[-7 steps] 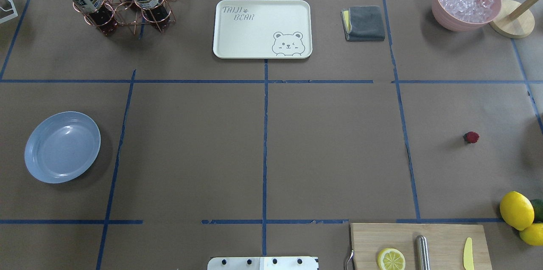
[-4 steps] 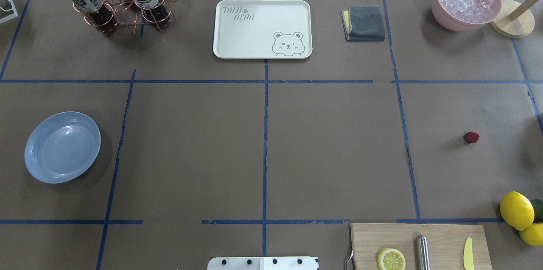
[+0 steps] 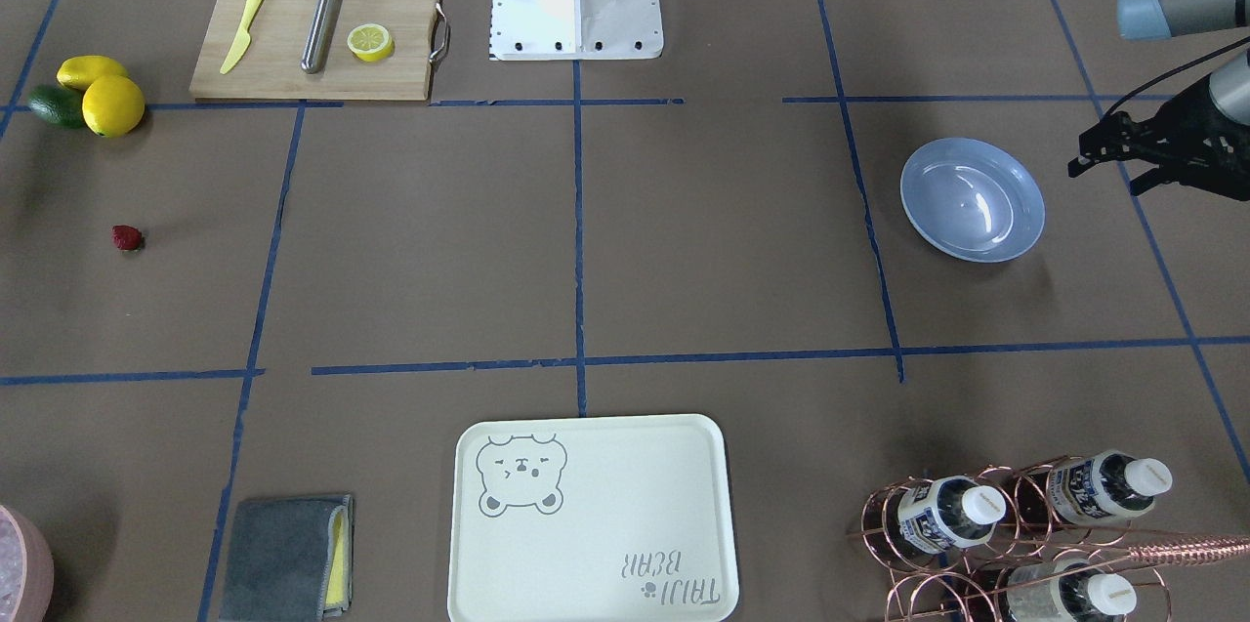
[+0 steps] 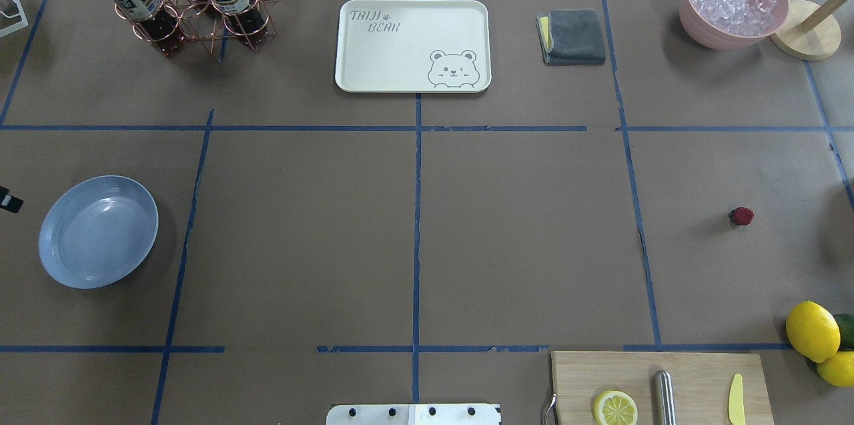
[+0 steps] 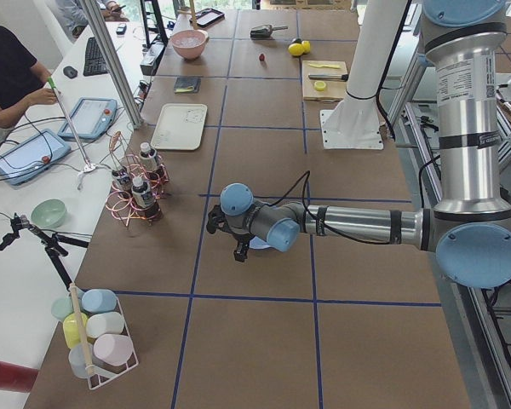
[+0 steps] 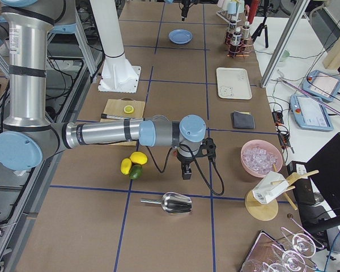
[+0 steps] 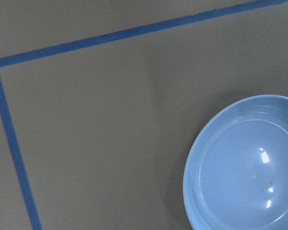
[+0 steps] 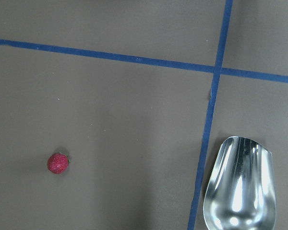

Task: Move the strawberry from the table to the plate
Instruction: 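Reach the left gripper down and grasp the rim of the light-blue plate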

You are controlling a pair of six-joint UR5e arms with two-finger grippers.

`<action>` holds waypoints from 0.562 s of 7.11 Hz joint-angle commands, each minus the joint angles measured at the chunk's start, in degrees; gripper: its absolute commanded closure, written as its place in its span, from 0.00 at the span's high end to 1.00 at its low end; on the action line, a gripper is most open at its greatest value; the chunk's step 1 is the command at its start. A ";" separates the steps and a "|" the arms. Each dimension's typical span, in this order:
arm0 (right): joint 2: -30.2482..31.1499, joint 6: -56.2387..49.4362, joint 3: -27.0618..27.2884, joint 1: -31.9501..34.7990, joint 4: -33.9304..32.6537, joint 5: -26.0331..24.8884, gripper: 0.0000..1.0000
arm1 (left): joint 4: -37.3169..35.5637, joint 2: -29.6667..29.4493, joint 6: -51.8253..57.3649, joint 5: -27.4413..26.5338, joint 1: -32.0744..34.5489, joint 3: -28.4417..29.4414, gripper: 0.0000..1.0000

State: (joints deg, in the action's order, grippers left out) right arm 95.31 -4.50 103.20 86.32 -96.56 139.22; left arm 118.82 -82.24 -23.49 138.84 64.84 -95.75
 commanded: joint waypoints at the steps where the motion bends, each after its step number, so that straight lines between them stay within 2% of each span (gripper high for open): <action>1: -0.04 0.02 -0.02 -0.09 -0.04 0.09 1.00 | 5.26 -0.90 -10.75 -3.03 -6.37 1.70 0.93; 3: -0.04 0.02 -0.02 -0.09 -0.04 0.09 1.00 | 7.11 -1.34 -10.97 -6.03 -8.58 4.33 0.90; 4: -0.04 0.02 -0.02 -0.09 -0.04 0.09 1.00 | 7.30 -1.43 -10.97 -6.04 -9.20 5.04 0.84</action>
State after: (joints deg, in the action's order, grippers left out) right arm 95.27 -4.49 103.18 86.23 -96.59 139.30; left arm 125.41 -83.46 -34.17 133.37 56.67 -91.81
